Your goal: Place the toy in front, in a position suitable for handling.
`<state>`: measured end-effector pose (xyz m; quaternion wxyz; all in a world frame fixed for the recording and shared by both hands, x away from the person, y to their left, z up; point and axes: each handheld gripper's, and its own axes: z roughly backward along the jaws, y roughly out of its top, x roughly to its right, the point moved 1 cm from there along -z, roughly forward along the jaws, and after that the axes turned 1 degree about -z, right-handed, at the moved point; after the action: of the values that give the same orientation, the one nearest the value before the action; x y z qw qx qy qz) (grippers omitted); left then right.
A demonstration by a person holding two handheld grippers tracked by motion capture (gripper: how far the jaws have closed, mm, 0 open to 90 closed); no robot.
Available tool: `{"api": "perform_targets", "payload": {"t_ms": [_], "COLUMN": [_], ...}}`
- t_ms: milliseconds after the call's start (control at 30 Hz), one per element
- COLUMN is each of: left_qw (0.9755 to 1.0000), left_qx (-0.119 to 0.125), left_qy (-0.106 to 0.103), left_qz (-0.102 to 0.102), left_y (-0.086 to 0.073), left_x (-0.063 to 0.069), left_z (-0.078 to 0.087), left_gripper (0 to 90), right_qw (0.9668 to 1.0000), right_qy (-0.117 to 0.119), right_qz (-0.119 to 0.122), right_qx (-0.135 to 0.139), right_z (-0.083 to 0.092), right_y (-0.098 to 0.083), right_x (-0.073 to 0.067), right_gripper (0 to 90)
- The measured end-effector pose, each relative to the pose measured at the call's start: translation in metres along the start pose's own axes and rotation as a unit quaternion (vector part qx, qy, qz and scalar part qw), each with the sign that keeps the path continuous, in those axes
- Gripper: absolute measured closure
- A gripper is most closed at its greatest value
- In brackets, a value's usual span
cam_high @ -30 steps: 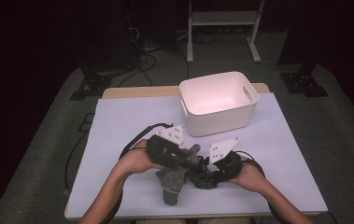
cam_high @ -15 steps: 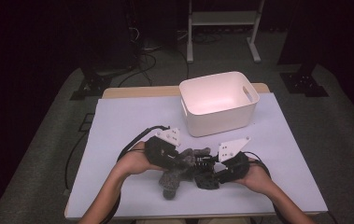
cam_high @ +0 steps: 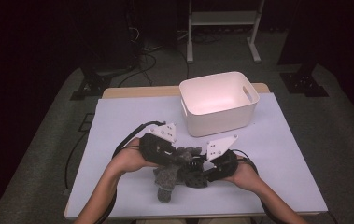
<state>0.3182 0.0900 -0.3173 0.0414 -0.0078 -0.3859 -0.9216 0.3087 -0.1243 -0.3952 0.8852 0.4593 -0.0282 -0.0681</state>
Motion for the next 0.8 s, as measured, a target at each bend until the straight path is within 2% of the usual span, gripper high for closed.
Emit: {"api": "perform_targets", "payload": {"t_ms": [100, 167, 200, 367, 433, 567, 667, 800], "left_qw": [1.0000, 1.0000, 1.0000, 0.9998, 0.9997, 0.9997, 0.9995, 0.9995], "left_qx": [-0.001, -0.007, 0.000, 0.019, 0.019, 0.015, 0.019, 0.016], "left_qy": [0.005, 0.002, 0.002, -0.012, -0.012, -0.017, -0.025, -0.025], "left_qz": [-0.001, 0.001, 0.004, 0.001, -0.004, -0.009, -0.001, 0.009], "left_y": [-0.003, -0.006, -0.007, -0.003, 0.001, 0.005, 0.002, -0.006], "left_x": [0.000, 0.001, 0.001, 0.001, 0.002, 0.003, 0.000, -0.002], "left_z": [0.007, 0.005, 0.004, -0.003, -0.006, -0.008, -0.008, -0.011], "left_gripper": [78.1, 78.1, 78.0, 77.9, 77.7, 77.3, 77.0, 77.0], "right_qw": [1.0000, 0.9999, 0.9999, 0.9995, 0.9995, 0.9992, 0.9990, 0.9989], "right_qy": [0.006, 0.016, 0.015, 0.020, 0.020, 0.016, 0.018, 0.020], "right_qz": [0.004, 0.001, 0.001, -0.003, -0.006, 0.000, -0.003, -0.013], "right_qx": [0.005, -0.005, -0.004, -0.024, -0.023, -0.035, -0.040, -0.040], "right_z": [-0.009, -0.014, -0.014, -0.004, 0.003, 0.013, 0.017, 0.023], "right_y": [0.007, 0.008, 0.008, 0.011, 0.014, 0.018, 0.016, 0.010], "right_x": [0.001, 0.001, 0.001, 0.003, 0.004, 0.003, 0.003, 0.005], "right_gripper": [55.9, 55.7, 55.6, 54.4, 51.6, 55.9, 56.5, 56.6]}}
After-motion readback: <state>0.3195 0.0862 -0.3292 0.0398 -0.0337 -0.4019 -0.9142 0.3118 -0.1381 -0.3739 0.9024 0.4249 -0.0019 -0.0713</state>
